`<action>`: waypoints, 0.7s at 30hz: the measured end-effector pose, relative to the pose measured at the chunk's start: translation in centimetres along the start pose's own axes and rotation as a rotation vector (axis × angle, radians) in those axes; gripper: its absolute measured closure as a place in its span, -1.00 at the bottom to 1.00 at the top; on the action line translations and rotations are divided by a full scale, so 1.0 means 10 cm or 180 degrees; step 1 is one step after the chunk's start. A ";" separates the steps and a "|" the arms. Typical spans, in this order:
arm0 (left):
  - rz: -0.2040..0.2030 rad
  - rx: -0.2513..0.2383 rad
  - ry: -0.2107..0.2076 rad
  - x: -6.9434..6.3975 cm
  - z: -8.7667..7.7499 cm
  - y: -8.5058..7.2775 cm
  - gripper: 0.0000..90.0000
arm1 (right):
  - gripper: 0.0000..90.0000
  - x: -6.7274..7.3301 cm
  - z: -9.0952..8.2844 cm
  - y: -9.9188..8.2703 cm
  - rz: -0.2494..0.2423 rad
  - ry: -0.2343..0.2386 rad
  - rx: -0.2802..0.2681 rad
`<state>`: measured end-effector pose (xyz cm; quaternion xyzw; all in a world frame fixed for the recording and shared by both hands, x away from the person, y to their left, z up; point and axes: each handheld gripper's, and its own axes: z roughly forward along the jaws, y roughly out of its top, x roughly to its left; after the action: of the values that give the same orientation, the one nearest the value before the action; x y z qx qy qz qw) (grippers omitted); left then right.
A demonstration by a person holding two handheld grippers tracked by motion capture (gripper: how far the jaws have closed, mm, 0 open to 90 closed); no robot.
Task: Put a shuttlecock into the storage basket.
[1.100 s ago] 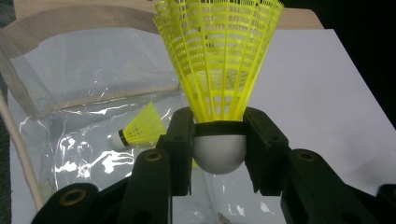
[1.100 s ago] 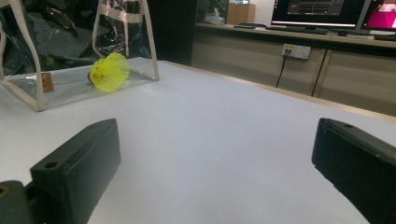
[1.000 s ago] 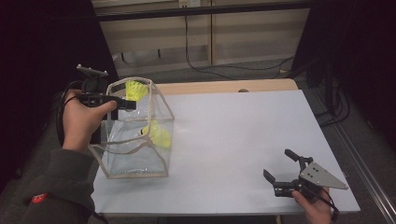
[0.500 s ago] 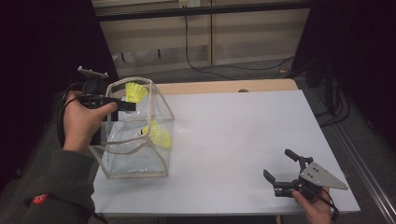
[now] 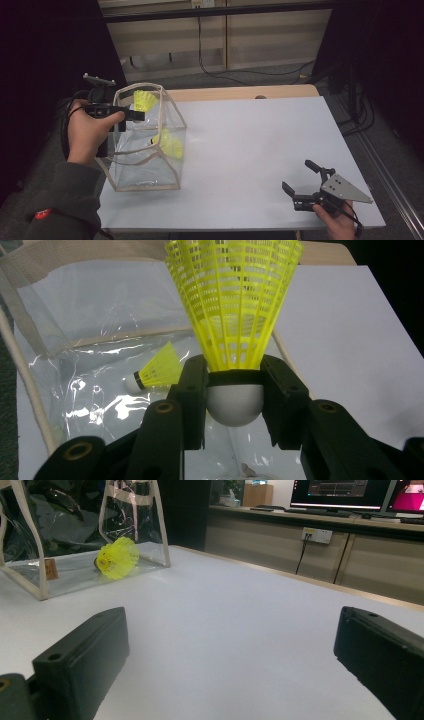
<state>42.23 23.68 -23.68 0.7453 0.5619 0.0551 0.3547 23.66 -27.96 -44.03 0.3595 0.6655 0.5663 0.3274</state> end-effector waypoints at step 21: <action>0.0006 0.0044 0.0039 0.05 0.03 -0.05 0.44 | -0.97 0.00 0.00 0.00 0.0002 0.0001 0.0003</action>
<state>42.15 24.08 -24.35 0.7479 0.5636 0.0562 0.3461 23.66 -27.96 -44.03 0.3597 0.6658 0.5661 0.3269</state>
